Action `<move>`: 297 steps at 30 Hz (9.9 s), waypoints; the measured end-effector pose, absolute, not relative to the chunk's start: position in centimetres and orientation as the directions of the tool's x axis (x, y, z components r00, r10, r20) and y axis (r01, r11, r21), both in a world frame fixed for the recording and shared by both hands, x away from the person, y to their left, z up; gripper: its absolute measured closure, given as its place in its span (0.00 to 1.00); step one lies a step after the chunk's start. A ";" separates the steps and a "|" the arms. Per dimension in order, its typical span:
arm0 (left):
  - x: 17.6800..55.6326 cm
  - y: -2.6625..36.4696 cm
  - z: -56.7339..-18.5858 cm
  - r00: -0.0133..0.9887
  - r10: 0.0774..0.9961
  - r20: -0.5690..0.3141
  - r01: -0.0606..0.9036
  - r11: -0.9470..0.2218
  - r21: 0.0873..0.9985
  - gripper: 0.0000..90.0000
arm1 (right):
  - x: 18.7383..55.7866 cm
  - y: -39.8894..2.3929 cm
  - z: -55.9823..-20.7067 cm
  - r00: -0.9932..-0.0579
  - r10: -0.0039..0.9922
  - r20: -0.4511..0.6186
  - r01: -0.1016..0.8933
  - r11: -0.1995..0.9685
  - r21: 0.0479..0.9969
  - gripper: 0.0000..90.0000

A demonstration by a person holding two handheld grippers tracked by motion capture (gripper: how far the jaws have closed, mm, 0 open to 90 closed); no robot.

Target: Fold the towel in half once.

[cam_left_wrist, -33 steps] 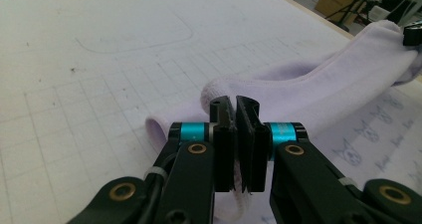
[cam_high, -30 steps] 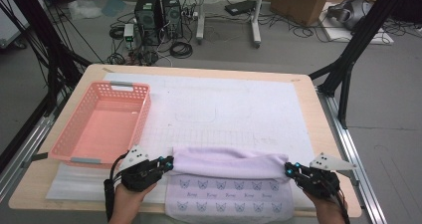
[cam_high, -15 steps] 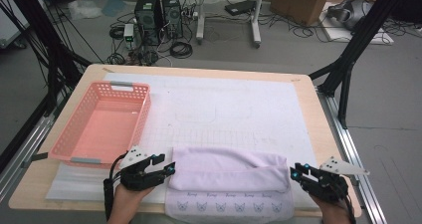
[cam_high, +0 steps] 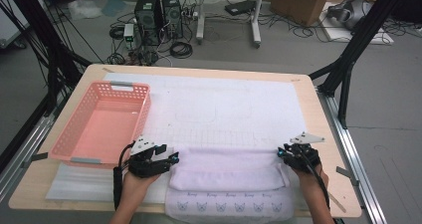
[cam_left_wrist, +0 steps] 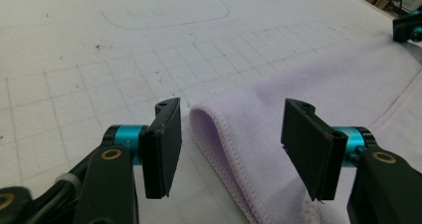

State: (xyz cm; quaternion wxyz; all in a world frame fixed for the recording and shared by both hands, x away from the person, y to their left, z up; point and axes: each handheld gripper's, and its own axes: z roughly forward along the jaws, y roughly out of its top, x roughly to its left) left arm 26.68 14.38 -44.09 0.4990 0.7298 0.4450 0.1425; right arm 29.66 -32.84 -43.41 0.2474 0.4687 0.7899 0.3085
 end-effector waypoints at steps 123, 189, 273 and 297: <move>27.7 12.2 -44.0 0.500 0.828 -0.252 0.547 -0.077 0.834 0.95 | 26.6 -33.2 -44.0 -0.559 0.819 0.130 0.568 0.264 0.780 0.95; 41.0 11.1 -44.8 0.419 0.886 -0.200 0.599 -0.105 0.794 0.91 | 40.5 -28.2 -42.3 -0.528 0.848 0.037 0.573 0.324 0.753 0.53; 19.8 14.2 -44.1 0.668 0.721 -0.185 0.465 -0.210 0.860 0.84 | 18.7 -35.8 -43.2 -0.661 0.748 0.056 0.516 0.399 0.758 0.95; 25.2 13.6 -44.3 0.580 0.777 -0.243 0.509 -0.113 0.853 0.56 | 24.7 -32.7 -43.9 -0.573 0.819 0.025 0.578 0.382 0.721 0.98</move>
